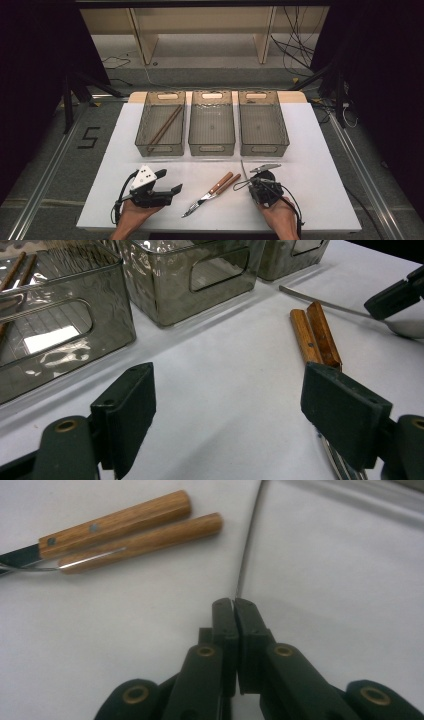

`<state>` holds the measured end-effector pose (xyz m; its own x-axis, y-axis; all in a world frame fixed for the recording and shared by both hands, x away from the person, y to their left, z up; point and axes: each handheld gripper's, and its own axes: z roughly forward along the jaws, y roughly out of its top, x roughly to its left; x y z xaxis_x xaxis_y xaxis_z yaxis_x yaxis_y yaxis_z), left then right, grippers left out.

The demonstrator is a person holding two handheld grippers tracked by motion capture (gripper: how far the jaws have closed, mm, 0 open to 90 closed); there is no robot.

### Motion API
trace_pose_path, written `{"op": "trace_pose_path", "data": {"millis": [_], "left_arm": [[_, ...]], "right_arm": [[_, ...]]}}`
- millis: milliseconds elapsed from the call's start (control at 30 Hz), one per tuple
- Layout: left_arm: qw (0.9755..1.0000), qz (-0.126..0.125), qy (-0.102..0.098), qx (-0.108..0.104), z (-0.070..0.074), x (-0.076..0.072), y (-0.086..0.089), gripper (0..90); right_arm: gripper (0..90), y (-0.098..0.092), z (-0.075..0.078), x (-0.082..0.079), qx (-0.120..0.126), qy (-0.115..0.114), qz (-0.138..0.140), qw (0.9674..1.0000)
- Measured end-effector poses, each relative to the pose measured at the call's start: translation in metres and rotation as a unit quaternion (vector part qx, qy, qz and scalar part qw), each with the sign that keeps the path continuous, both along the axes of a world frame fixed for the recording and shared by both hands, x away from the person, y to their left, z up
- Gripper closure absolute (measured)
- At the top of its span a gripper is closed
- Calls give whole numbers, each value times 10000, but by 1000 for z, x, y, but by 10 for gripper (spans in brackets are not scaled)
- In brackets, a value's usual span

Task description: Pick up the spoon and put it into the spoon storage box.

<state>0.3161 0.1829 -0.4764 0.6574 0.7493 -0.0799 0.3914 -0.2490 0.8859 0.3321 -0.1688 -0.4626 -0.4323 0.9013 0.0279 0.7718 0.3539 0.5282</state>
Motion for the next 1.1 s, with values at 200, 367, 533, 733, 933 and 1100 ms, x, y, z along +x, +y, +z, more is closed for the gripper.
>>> {"op": "trace_pose_path", "data": {"millis": [200,367,533,733,933,1100], "left_arm": [[10000,-30,-10,32,0,0,-1,219],[10000,-28,-14,19,0,0,-1,220],[10000,-22,-14,17,1,0,-1,222],[10000,-22,-9,15,1,-1,-1,224],[10000,-23,-11,3,1,-1,-1,227],[10000,-11,-13,-4,1,-1,-1,227]], "right_arm": [[900,-3,1,3,0,61,9,10000],[900,-1,1,6,-80,74,20,9999],[900,-1,1,6,-94,67,8,9999],[895,-1,0,7,-126,38,2,9999],[890,1,-3,9,-205,56,-39,9998],[900,2,-3,8,-154,57,25,9999]]}}
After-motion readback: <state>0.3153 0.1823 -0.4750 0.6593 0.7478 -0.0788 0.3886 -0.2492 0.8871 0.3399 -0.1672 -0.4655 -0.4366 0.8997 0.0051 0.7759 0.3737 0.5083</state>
